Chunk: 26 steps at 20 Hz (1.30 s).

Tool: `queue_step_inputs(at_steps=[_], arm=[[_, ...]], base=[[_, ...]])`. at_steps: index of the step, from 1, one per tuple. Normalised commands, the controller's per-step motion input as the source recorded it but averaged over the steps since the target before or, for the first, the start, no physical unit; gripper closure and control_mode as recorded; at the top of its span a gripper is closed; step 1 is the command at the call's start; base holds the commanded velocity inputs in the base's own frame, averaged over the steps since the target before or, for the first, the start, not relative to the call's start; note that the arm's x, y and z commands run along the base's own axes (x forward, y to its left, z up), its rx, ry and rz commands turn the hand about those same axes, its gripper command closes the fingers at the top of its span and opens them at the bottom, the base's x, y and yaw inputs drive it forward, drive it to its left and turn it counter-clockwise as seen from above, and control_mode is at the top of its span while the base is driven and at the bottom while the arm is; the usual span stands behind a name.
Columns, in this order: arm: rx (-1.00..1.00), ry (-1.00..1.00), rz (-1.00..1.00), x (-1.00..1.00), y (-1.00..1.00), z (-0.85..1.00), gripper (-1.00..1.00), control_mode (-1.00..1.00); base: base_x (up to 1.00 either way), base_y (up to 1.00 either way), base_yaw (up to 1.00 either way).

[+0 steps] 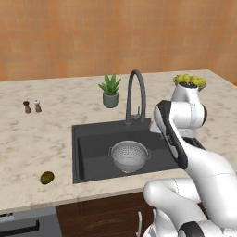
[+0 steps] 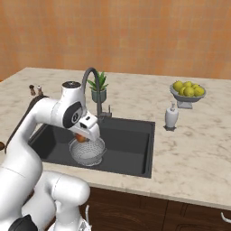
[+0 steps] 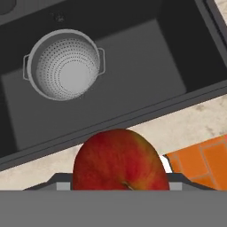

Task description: Put the colander in the sink, put the apple, mango in the colander, and turn on the sink faucet and pour water over the colander.

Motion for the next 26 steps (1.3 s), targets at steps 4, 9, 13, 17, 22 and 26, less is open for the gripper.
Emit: queue_step_inputs(at_steps=[4, 9, 13, 17, 22, 26], arm=[[0.0, 0.0, 0.0, 0.0, 0.73, 0.0, 1.0, -1.0], [0.0, 0.01, 0.0, 0.14, 0.88, -0.14, 1.0, -1.0], [0.0, 0.0, 0.0, 0.25, 0.78, -0.23, 1.0, -1.0], [0.0, 0.0, 0.0, 0.23, 0.49, -0.48, 1.0, -1.0], [0.0, 0.0, 0.0, 0.17, 0.33, -0.46, 1.0, -1.0], [0.0, 0.0, 0.0, 0.32, 0.24, -0.34, 1.0, -1.0]], base=[[0.0, 0.0, 0.0], [0.0, 0.0, 0.0], [0.0, 0.0, 0.0], [0.0, 0.0, 0.0], [0.0, 0.0, 0.0], [0.0, 0.0, 0.0]])
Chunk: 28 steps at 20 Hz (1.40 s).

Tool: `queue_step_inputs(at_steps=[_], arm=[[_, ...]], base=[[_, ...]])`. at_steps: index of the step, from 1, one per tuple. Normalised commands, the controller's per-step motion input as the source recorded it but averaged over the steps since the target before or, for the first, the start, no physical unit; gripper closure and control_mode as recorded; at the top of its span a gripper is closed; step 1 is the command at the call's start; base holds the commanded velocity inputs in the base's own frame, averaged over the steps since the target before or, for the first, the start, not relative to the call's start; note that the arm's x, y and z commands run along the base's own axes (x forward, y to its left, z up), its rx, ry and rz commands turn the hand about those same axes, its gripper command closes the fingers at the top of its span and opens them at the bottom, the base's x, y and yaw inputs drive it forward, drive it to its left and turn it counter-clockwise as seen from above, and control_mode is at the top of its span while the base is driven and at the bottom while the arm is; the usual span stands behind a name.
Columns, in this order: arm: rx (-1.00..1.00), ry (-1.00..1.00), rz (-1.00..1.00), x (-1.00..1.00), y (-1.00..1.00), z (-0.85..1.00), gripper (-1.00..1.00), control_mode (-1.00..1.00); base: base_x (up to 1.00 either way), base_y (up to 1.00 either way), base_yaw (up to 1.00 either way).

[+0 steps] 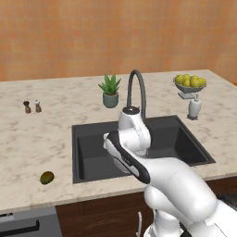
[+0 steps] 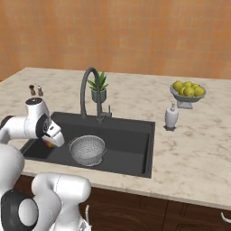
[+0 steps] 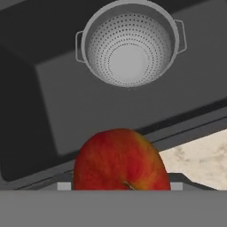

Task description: Put the colander in the sink, put the apple, mango in the colander, and turn on the sink faucet and pour water over the colander.

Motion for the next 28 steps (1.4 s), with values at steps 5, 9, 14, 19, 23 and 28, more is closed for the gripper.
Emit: queue_step_inputs(at_steps=[5, 9, 14, 19, 23, 28], arm=[[0.0, 0.0, 0.0, 0.44, 0.09, -0.29, 1.0, -1.0], [0.01, 0.0, -0.04, 0.55, -0.02, -0.22, 1.0, -1.0], [0.01, 0.0, -0.08, 0.46, -0.05, -0.31, 1.0, -1.0], [0.0, 0.0, -0.07, 0.26, -0.23, -0.32, 1.0, -1.0], [0.0, 0.0, -0.02, 0.24, -0.18, -0.05, 1.0, -1.0], [0.0, 0.0, 0.0, 0.23, -0.02, -0.23, 1.0, -1.0]], base=[[0.0, 0.0, 0.0], [0.0, 0.0, 0.0], [0.0, 0.0, 0.0], [0.0, 0.0, 0.0], [0.0, 0.0, 0.0], [0.0, 0.0, 0.0]])
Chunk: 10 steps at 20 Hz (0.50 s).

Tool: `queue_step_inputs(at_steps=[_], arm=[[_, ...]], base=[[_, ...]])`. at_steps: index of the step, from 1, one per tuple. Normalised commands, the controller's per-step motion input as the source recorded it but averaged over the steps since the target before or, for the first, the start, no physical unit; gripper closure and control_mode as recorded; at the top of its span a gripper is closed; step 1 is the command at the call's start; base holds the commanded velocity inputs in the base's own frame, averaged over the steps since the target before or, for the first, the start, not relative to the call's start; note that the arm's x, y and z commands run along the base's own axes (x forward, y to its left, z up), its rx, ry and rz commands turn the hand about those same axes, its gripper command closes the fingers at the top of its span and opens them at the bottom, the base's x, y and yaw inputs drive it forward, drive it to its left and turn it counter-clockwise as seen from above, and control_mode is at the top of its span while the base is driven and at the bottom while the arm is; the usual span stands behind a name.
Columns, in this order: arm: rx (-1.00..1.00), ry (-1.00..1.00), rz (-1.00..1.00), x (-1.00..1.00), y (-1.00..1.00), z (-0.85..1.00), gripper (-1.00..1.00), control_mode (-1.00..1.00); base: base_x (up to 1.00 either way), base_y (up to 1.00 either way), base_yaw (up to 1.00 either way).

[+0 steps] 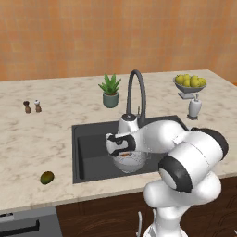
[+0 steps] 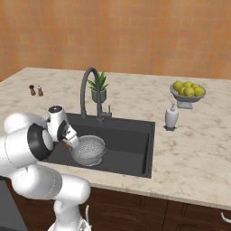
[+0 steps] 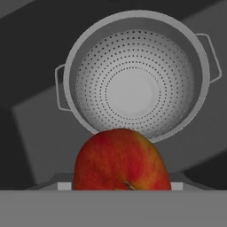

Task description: Put the colander in the sink, put the apple, mango in the colander, and turn on the sink faucet and pour water over the colander.

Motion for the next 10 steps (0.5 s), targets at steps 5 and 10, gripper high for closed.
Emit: queue_step_inputs(at_steps=[5, 10], arm=[[0.0, 0.0, 0.0, 0.24, 0.0, -0.43, 1.0, -1.0], [0.0, 0.0, 0.0, 0.33, 0.0, -0.28, 1.0, -1.0]], base=[[0.0, 0.0, 0.0], [0.0, 0.0, 0.0]])
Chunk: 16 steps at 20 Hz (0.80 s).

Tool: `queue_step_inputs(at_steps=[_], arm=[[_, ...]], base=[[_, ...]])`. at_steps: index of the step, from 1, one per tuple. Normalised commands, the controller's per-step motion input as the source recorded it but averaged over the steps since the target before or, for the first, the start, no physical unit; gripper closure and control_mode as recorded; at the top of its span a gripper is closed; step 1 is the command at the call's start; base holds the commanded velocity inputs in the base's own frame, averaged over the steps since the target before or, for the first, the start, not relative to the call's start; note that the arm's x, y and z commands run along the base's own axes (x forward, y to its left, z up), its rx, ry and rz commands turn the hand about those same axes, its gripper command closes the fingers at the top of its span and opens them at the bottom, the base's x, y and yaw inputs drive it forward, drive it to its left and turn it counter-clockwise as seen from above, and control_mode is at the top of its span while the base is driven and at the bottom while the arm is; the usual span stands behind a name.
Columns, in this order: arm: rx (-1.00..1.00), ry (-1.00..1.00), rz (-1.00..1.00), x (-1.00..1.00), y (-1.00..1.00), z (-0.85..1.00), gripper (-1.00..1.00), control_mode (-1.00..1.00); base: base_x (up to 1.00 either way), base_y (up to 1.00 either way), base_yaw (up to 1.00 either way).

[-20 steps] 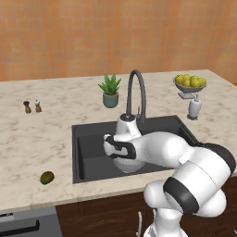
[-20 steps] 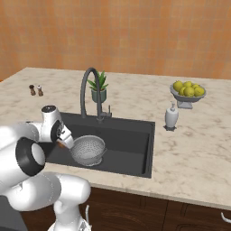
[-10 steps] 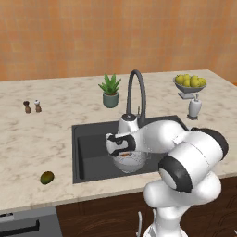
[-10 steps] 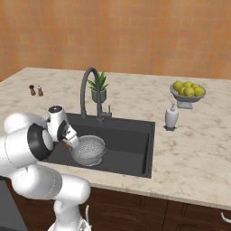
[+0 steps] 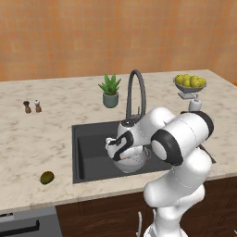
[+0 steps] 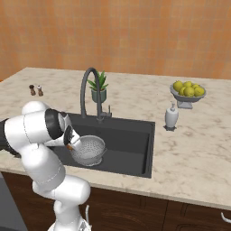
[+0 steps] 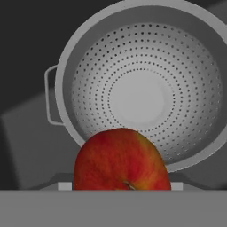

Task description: Put the colander in the sink, put the apple, mango in the colander, and turn on the sink faucet and pour water over the colander.

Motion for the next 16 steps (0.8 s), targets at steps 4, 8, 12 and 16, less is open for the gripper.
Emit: queue_step_inputs(at_steps=[4, 8, 12, 16], arm=[[0.0, 0.0, 0.0, 0.32, 0.0, -0.28, 1.0, -1.0], [0.0, 0.0, 0.0, 0.11, 0.0, -0.23, 1.0, -1.0], [0.0, 0.03, 0.0, 0.09, 0.0, -0.16, 1.0, -1.0], [0.0, 0.02, 0.0, 0.08, 0.0, -0.06, -1.0, -1.0]], base=[[0.0, 0.0, 0.0], [0.0, 0.0, 0.0], [0.0, 0.0, 0.0], [0.0, 0.0, 0.0]])
